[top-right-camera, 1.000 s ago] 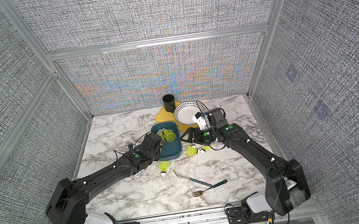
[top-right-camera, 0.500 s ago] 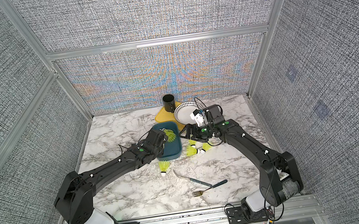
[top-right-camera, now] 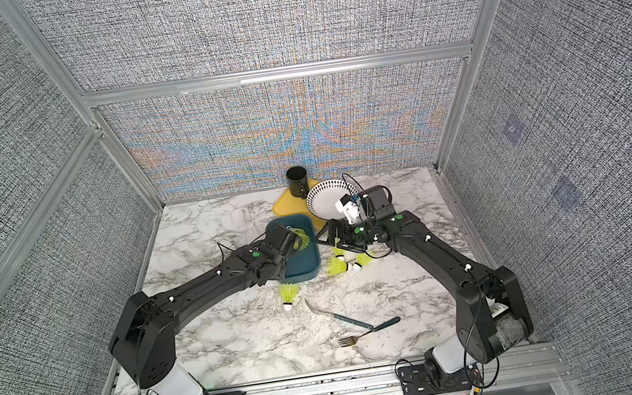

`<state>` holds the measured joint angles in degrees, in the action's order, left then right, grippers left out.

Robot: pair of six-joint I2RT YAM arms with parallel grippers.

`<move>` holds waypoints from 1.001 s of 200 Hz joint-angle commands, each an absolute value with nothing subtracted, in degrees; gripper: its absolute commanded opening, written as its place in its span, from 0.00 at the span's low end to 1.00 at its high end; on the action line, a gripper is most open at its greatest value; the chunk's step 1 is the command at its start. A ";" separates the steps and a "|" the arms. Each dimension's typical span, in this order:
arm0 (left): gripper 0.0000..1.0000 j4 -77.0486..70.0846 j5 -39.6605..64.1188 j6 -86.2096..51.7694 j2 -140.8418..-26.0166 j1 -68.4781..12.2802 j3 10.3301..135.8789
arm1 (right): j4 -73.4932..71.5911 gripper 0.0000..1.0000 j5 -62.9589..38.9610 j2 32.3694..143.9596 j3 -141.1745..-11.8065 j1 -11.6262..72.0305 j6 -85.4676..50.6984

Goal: Put the shuttlecocks into the storage box
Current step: Place the shuttlecock in the storage box.

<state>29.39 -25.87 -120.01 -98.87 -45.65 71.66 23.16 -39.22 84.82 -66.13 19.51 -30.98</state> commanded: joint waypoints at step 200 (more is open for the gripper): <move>0.02 3.46 -35.00 -132.60 -112.11 -42.63 70.99 | 22.41 0.99 -41.02 84.21 -65.48 18.39 -29.86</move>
